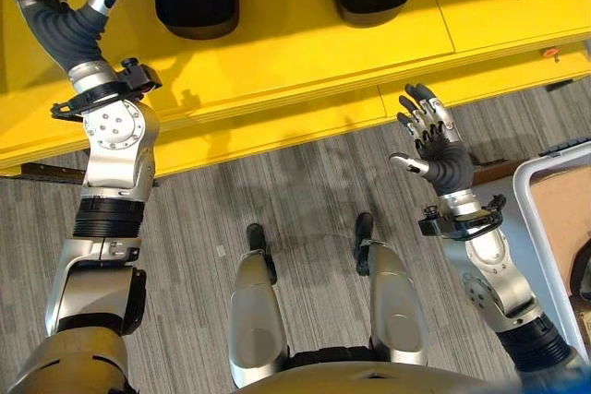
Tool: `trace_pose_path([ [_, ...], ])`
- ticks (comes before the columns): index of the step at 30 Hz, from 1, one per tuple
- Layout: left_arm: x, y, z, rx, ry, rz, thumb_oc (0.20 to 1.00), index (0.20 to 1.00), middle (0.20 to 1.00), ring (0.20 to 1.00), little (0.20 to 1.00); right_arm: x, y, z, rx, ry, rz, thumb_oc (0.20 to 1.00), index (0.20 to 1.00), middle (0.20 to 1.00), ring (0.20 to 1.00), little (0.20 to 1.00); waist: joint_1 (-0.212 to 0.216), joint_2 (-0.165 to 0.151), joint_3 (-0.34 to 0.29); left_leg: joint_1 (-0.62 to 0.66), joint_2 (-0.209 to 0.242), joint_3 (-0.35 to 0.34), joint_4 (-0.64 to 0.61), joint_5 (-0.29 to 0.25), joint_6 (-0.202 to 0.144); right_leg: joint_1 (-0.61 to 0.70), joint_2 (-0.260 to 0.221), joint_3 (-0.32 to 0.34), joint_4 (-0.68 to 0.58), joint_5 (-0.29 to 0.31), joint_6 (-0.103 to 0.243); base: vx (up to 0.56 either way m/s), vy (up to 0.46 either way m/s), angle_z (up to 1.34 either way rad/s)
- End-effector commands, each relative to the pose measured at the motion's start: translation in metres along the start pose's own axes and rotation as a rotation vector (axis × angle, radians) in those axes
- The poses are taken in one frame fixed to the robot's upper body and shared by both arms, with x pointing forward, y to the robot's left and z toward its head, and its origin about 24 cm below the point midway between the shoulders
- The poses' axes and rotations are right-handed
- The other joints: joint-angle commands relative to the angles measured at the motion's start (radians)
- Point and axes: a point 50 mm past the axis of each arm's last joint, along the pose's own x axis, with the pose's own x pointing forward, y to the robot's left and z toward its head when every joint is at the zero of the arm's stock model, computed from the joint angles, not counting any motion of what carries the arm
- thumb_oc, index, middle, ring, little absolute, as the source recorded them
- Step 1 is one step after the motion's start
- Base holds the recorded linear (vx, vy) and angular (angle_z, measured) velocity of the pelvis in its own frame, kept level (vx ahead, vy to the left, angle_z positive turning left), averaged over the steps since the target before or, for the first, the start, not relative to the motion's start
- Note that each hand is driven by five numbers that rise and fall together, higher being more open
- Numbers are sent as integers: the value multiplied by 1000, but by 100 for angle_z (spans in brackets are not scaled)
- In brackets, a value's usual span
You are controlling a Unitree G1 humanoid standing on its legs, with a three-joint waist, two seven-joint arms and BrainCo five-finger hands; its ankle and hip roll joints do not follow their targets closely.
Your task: Move parts from the plastic box to the shelf.
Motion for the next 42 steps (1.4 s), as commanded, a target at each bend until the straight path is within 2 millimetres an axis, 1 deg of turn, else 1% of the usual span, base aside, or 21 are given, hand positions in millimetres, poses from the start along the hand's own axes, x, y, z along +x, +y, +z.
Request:
trace_pose_path([
  [1,15,3,7,55,-42,-33,1000,1000,1000,1000,1000,-4,2,7,31,-39,21,1000,1000,1000,1000,1000,-11,-19,-85,-10,5,-36,14,9,-12,79,-58,6,15,-46,65,0,0,0],
  [5,21,1,4,94,-29,-50,1000,1000,1000,1000,1000,-6,2,5,31,-25,29,1000,1000,1000,1000,1000,-16,-19,-90,-9,6,-36,16,10,-13,84,-57,6,11,-43,67,-2,2,1],
  [7,26,1,-1,123,-2,-61,1000,1000,1000,1000,1000,-8,2,4,26,-13,39,1000,1000,1000,1000,1000,-20,-19,-96,-7,5,-37,12,12,-13,85,-55,8,9,-43,68,0,0,0],
  [11,31,-2,-2,158,8,-86,1000,1000,1000,1000,1000,-10,2,3,26,-5,40,1000,1000,1000,1000,1000,-25,-20,-102,-12,7,-37,17,12,-14,84,-52,10,9,-43,70,0,0,0],
  [17,37,-10,-19,227,101,-140,1000,1000,1000,1000,1000,-14,3,1,26,20,63,1000,1000,1000,1000,1000,-41,-23,-110,-13,10,-33,21,13,-16,82,-46,18,8,-42,73,0,0,0],
  [20,38,-11,-22,234,113,-144,1000,1000,1000,1000,1000,-15,3,0,30,23,66,1000,1000,1000,1000,1000,-42,-24,-110,-13,10,-33,22,13,-15,81,-45,20,9,-42,73,0,0,0],
  [21,39,-11,-27,236,146,-140,1000,1000,1000,1000,1000,-16,3,-1,27,30,68,1000,1000,1000,1000,1000,-47,-24,-112,-14,12,-33,25,11,-16,77,-44,22,12,-42,74,0,0,0],
  [22,39,-11,-27,236,146,-140,1000,1000,1000,1000,1000,-16,3,0,27,30,68,1000,1000,1000,1000,1000,-47,-24,-112,-14,12,-33,25,11,-16,77,-44,22,12,-42,74,0,0,0],
  [23,39,-11,-33,261,178,-136,1000,1000,1000,1000,1000,-17,4,-2,30,39,74,1000,1000,1000,1000,1000,-52,-24,-114,-13,13,-32,24,12,-16,76,-43,23,13,-43,75,0,0,0],
  [26,41,-11,-36,294,198,-141,1000,1000,1000,1000,1000,-18,3,-2,36,40,72,1000,1000,1000,1000,1000,-57,-24,-115,-15,15,-31,28,11,-18,72,-43,26,15,-43,76,0,0,0],
  [30,45,2,-48,375,274,-95,1000,1000,1000,1000,1000,-20,2,-2,40,43,67,1000,1000,1000,1000,1000,-65,-27,-115,-17,20,-29,33,9,-18,70,-40,28,17,-47,78,0,0,0],
  [34,47,12,-53,365,324,-40,1000,1000,1000,1000,1000,-22,0,-1,40,46,61,1000,1000,1000,1000,1000,-67,-31,-117,-24,21,-28,40,7,-18,63,-39,30,19,-47,79,0,0,0],
  [37,47,25,-59,364,384,33,1000,1000,1000,1000,1000,-22,0,-1,41,51,62,1000,1000,1000,1000,1000,-67,-37,-115,-22,23,-24,42,4,-19,66,-36,30,16,-47,80,20,-3,-6],
  [42,45,34,-64,380,425,61,1000,1000,1000,1000,1000,-24,0,-1,44,62,62,1000,1000,1000,1000,1000,-66,-41,-117,-25,23,-24,44,3,-17,62,-37,31,19,-45,80,5,3,-2],
])
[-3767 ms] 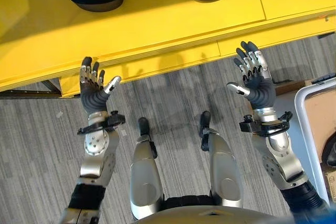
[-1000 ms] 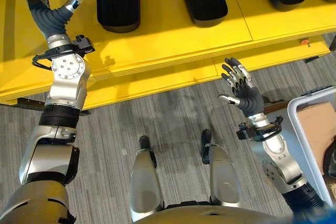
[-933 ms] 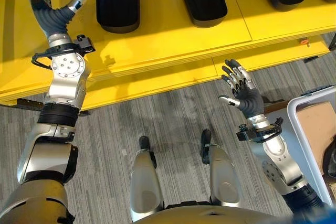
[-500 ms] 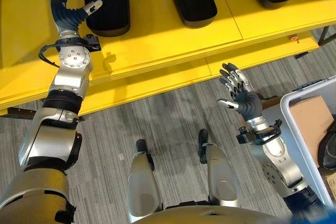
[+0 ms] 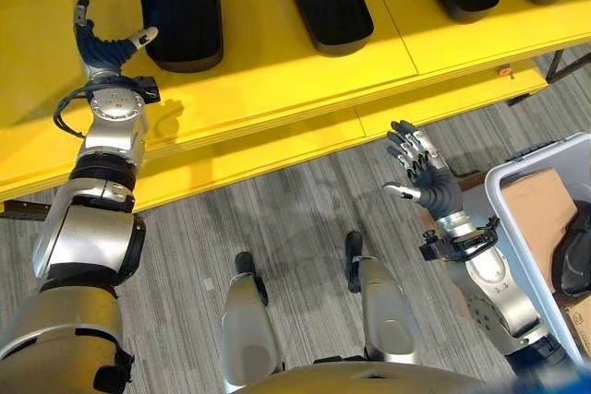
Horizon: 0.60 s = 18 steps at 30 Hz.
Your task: Move parts from the plastic box to the shelf.
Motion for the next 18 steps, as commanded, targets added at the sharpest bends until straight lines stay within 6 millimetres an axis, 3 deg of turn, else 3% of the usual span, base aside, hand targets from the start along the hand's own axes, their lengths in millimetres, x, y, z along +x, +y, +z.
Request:
trace_pose_path([
  [1,13,16,22,-80,-45,76,1000,1000,1000,1000,1000,1,2,18,12,-87,29,1000,1000,1000,1000,1000,-1,-12,-27,-14,16,-40,6,25,-12,65,-48,17,35,-55,67,0,0,0],
  [7,12,11,18,-29,-19,47,1000,1000,1000,1000,1000,-1,0,19,11,-82,31,1000,1000,1000,1000,1000,-2,-15,-25,-24,13,-43,13,23,-10,64,-49,16,37,-56,67,0,0,0],
  [18,8,-12,26,-9,-60,-38,1000,1000,1000,1000,1000,-4,0,19,19,-76,38,1000,1000,1000,1000,1000,-9,-18,-18,-32,12,-41,17,22,-8,49,-48,23,42,-53,66,3,2,-1],
])
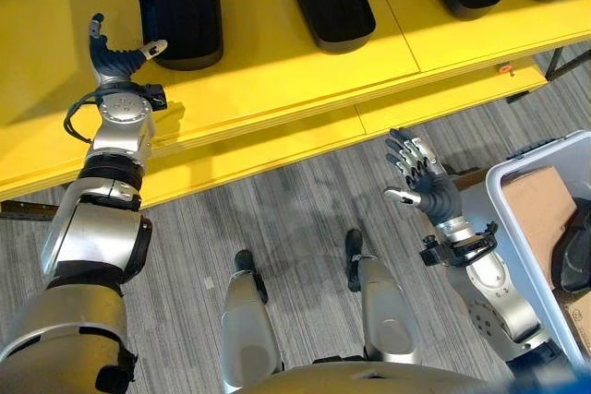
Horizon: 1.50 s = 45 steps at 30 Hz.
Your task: Move parts from the plastic box to the shelf.
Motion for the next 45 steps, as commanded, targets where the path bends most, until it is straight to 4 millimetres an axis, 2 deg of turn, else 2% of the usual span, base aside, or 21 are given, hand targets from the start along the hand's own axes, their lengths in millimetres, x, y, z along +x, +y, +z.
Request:
trace_pose_path([
  [1,10,2,36,-18,-117,7,1000,1000,1000,1000,1000,-1,0,23,-7,-104,33,1000,1000,1000,1000,1000,9,-14,-21,-10,14,-44,-12,44,-15,56,-43,20,56,-57,60,0,0,0],
  [9,5,-15,34,-20,-108,-40,1000,1000,1000,1000,1000,-3,-3,22,-13,-91,30,1000,1000,1000,1000,1000,1,-15,-21,-13,15,-43,-8,41,-14,48,-41,24,68,-60,57,0,0,0],
  [18,4,-23,31,5,-82,-65,1000,1000,1000,1000,1000,-6,-4,21,-15,-77,30,1000,1000,1000,1000,1000,-5,-15,-21,-19,14,-46,-2,39,-13,39,-39,29,73,-59,56,0,0,0],
  [28,-2,-26,6,54,3,-77,1000,1000,1000,1000,1000,-8,-5,20,-20,-63,33,1000,1000,1000,1000,1000,-5,-17,-23,-21,13,-44,3,36,-11,36,-39,33,80,-61,55,0,0,0],
  [32,-10,-30,-15,76,59,-97,1000,1000,1000,1000,1000,-8,-4,20,-16,-64,37,1000,1000,1000,1000,1000,-4,-17,-22,-23,14,-45,8,34,-11,33,-40,33,87,-63,55,0,0,0],
  [34,-10,-30,-15,76,59,-97,1000,1000,1000,1000,1000,-8,-5,20,-16,-64,37,1000,1000,1000,1000,1000,-4,-17,-22,-23,14,-45,8,34,-11,33,-40,33,87,-63,55,0,0,0],
  [36,-17,-31,-31,75,106,-105,1000,1000,1000,1000,1000,-8,-4,21,-15,-66,39,1000,1000,1000,1000,1000,-3,-18,-20,-19,13,-45,5,33,-10,34,-41,34,85,-62,54,0,0,0],
  [45,-28,-36,-50,110,140,-137,1000,1000,1000,1000,1000,-8,-4,22,-20,-68,42,1000,1000,1000,1000,1000,3,-16,-18,-21,12,-45,8,32,-8,30,-42,36,95,-62,51,0,0,0],
])
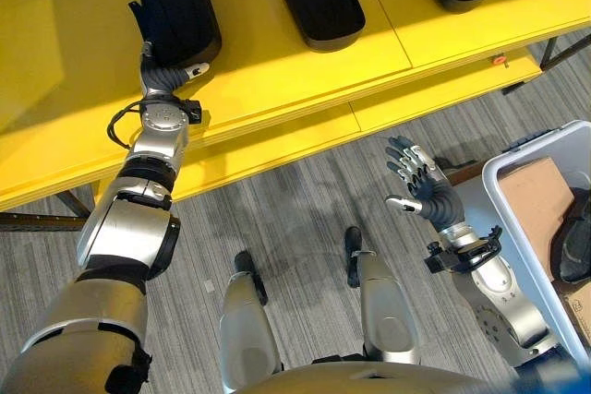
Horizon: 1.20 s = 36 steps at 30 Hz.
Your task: Move parts from the plastic box to the shelf.
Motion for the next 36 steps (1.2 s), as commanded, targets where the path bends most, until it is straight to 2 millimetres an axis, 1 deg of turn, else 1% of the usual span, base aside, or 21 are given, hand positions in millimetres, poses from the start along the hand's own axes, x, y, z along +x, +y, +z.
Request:
trace_pose_path([
  [1,-9,2,-30,31,66,-8,1000,1000,1000,1000,1000,0,1,26,5,-121,27,1000,1000,1000,1000,1000,18,-18,-26,-26,14,-48,4,38,-7,45,-42,25,55,-40,49,0,0,0],
  [5,-14,0,-39,123,54,-40,1000,1000,1000,1000,1000,0,0,26,1,-124,25,1000,1000,1000,1000,1000,22,-15,-23,-21,12,-46,2,37,-5,46,-43,28,58,-40,48,0,0,0],
  [7,-15,0,-40,136,48,-47,1000,1000,1000,1000,1000,1,0,26,0,-124,27,1000,1000,1000,1000,1000,23,-15,-23,-21,12,-46,2,37,-5,47,-43,29,59,-40,48,0,0,0],
  [8,-18,-3,-39,174,14,-79,1000,1000,1000,1000,1000,1,0,28,-2,-133,25,1000,1000,1000,1000,1000,25,-12,-23,-20,10,-46,2,38,-5,47,-43,28,58,-39,47,0,0,0],
  [11,-23,-4,-42,252,-36,-120,1000,1000,1000,1000,1000,2,-2,29,-8,-139,23,1000,1000,1000,1000,1000,31,-8,-21,-18,9,-46,1,39,-3,48,-44,29,58,-38,47,-6,1,-3],
  [12,-23,-4,-43,252,-36,-120,1000,1000,1000,1000,1000,2,-2,29,-8,-139,24,1000,1000,1000,1000,1000,31,-8,-21,-18,8,-46,1,39,-3,48,-44,29,58,-38,47,0,0,0],
  [15,-29,-2,-37,324,-131,-161,1000,1000,1000,1000,1000,3,-4,30,-14,-151,11,1000,1000,1000,1000,1000,42,1,-17,-17,5,-48,1,39,0,51,-48,25,60,-38,45,0,0,0],
  [18,-32,1,-39,353,-157,-177,1000,1000,1000,1000,1000,2,-4,30,-15,-151,9,1000,1000,1000,1000,1000,45,4,-16,-17,2,-49,-2,40,1,52,-50,24,58,-38,45,0,0,0],
  [20,-35,7,-37,396,-194,-184,1000,1000,1000,1000,1000,2,-5,29,-19,-148,6,1000,1000,1000,1000,1000,52,8,-16,-15,1,-50,-2,40,2,55,-52,23,59,-38,45,0,0,0],
  [24,-38,14,-35,416,-233,-182,1000,1000,1000,1000,1000,2,-6,29,-20,-148,3,1000,1000,1000,1000,1000,58,11,-20,-15,-2,-51,-3,40,4,56,-55,19,58,-38,45,2,4,4],
  [28,-39,18,-28,398,-272,-169,1000,1000,1000,1000,1000,2,-7,30,-20,-152,1,1000,1000,1000,1000,1000,62,13,-21,-17,-3,-52,-2,40,5,56,-56,18,60,-40,44,5,3,5],
  [29,-39,21,-20,379,-304,-149,1000,1000,1000,1000,1000,1,-7,31,-22,-155,-1,1000,1000,1000,1000,1000,62,14,-22,-15,-4,-51,-4,40,5,57,-56,18,60,-40,44,0,0,0],
  [36,-35,42,14,311,-431,-41,1000,1000,1000,1000,1000,1,-10,32,-36,-162,-17,1000,1000,1000,1000,1000,66,21,-26,-19,-5,-54,1,37,6,54,-58,18,64,-41,45,0,0,0],
])
